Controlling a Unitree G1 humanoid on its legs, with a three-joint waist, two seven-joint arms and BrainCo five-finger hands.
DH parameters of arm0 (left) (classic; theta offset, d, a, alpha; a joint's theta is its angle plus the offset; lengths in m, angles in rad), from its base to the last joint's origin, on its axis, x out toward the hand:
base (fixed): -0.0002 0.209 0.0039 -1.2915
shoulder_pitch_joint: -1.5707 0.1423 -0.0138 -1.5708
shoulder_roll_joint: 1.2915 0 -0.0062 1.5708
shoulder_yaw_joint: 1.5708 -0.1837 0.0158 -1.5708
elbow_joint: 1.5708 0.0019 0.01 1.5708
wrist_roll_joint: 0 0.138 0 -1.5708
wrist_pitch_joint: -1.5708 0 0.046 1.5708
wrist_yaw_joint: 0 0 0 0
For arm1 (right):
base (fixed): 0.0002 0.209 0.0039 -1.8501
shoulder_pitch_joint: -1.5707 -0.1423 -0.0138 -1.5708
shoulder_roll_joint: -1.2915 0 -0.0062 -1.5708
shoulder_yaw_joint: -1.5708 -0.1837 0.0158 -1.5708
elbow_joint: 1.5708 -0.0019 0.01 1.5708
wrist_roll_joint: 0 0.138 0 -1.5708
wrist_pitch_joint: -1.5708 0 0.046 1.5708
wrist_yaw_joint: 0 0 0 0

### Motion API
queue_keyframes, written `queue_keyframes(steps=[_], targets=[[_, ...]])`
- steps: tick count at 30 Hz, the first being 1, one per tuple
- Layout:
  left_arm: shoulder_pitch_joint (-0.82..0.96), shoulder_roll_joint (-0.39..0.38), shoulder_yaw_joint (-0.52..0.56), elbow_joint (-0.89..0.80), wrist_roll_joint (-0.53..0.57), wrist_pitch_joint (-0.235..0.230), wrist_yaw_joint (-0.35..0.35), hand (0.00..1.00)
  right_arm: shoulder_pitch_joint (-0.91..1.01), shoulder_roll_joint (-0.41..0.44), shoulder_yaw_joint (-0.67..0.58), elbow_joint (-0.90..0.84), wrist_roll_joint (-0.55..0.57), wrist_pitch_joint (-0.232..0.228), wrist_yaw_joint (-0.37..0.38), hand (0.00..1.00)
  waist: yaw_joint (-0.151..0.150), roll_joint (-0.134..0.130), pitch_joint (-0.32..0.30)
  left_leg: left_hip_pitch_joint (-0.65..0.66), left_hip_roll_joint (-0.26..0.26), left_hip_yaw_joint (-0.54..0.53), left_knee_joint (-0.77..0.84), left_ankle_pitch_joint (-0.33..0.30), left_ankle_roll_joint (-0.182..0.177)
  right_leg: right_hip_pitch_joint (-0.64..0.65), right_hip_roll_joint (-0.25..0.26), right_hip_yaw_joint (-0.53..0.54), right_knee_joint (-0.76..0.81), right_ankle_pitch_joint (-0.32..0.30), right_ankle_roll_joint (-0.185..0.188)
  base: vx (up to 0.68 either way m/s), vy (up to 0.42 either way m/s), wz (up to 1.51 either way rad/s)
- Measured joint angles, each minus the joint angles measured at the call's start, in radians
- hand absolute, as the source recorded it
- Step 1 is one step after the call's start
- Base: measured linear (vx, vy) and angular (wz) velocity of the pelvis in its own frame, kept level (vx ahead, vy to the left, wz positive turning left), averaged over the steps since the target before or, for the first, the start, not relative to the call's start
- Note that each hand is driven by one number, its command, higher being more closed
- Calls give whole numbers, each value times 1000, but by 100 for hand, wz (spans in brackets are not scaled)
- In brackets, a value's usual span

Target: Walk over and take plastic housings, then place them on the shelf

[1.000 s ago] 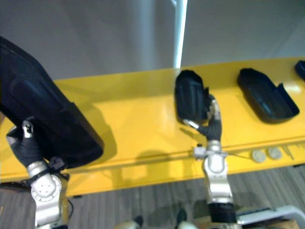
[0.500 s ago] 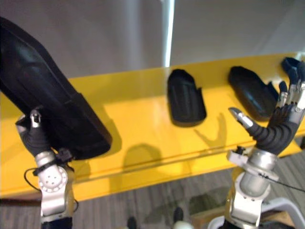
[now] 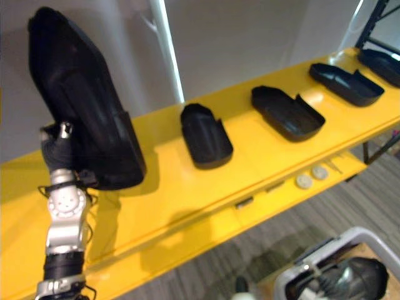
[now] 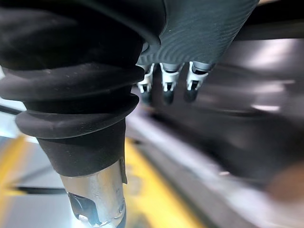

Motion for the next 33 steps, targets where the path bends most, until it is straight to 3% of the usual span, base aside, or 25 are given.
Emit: queue_keyframes(steps=[7, 11, 19, 22, 33], targets=[[-58, 96, -66, 156, -2, 50, -34, 100, -53, -69, 28, 123, -10, -1, 55, 0, 10, -21, 3, 11, -1, -21, -7, 16, 0, 17, -2, -27, -1, 4, -3, -29, -9, 8], [-67, 118, -65, 220, -3, 65, -34, 100, -64, -100, 81, 140, -81, 9, 56, 0, 28, -24, 2, 12, -2, -28, -7, 18, 0, 20, -3, -35, -8, 7, -3, 6, -1, 3], [-68, 168, -65, 339, 0, 96, -53, 100, -75, -127, 170, 171, -171, 17, 61, 0, 28, -44, 3, 18, 2, -58, -18, 26, -4, 49, -2, -72, -32, 10, -6, 7, -7, 12], [-68, 182, -65, 370, 0, 99, -54, 100, -75, -124, 204, 167, -222, 17, 57, 0, 28, -46, 4, 18, 2, -57, -21, 26, -4, 49, -2, -72, -35, 10, -6, 0, 0, 0], [-67, 184, -49, 374, -28, 99, -52, 100, -35, -59, 184, 122, -226, 36, 32, 0, 23, -57, 11, 31, 4, -31, -36, 24, -8, 49, 2, -51, -48, 11, -3, 10, 3, -5]])
